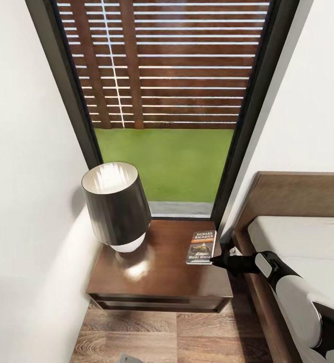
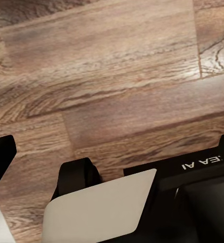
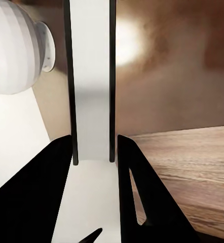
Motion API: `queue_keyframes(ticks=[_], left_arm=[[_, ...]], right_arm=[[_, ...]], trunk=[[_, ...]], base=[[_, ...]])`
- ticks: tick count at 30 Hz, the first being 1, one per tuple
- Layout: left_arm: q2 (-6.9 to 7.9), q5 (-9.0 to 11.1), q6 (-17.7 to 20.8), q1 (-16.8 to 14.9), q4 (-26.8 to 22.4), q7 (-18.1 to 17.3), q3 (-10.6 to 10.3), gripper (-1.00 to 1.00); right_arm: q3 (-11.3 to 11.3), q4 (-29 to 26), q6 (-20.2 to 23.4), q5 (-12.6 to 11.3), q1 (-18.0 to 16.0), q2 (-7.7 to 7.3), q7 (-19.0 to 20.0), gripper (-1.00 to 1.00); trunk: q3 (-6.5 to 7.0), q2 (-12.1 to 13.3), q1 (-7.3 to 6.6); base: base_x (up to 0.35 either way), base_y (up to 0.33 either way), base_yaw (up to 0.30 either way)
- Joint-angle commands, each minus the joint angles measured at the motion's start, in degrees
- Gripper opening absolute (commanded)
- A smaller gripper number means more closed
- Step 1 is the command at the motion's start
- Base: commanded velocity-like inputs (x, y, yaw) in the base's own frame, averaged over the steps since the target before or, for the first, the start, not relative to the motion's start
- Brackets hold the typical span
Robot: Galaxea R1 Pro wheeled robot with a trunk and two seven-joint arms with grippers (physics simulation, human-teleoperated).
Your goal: In the bedroom, move the book from the bed onto either nightstand, and place the two sandals side by side next to the bed.
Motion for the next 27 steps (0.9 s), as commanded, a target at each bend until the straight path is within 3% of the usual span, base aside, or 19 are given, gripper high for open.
queue_keyframes(ticks=[1, 14, 27], left_arm=[[0.03, 0.6, 0.3, 0.0, -0.1, 0.4, -0.5, 1.0], [0.03, 0.6, 0.3, 0.0, -0.1, 0.4, -0.5, 1.0], [0.03, 0.6, 0.3, 0.0, -0.1, 0.4, -0.5, 1.0]], right_arm=[[0.0, 0.0, 0.4, -0.6, 0.0, -0.01, -0.3, -1.0], [0.0, 0.0, 0.4, -0.6, 0.0, -0.01, -0.3, -1.0], [0.0, 0.1, 0.4, -0.6, 0.0, -0.01, -0.3, -1.0]], trunk=[[-0.04, 0.0, 0.0], [-2.2, -4.8, 2.63], [-2.56, -5.6, 3.07]], base=[[0.0, 0.0, 0.0], [0.0, 0.0, 0.0], [0.0, 0.0, 0.0]])
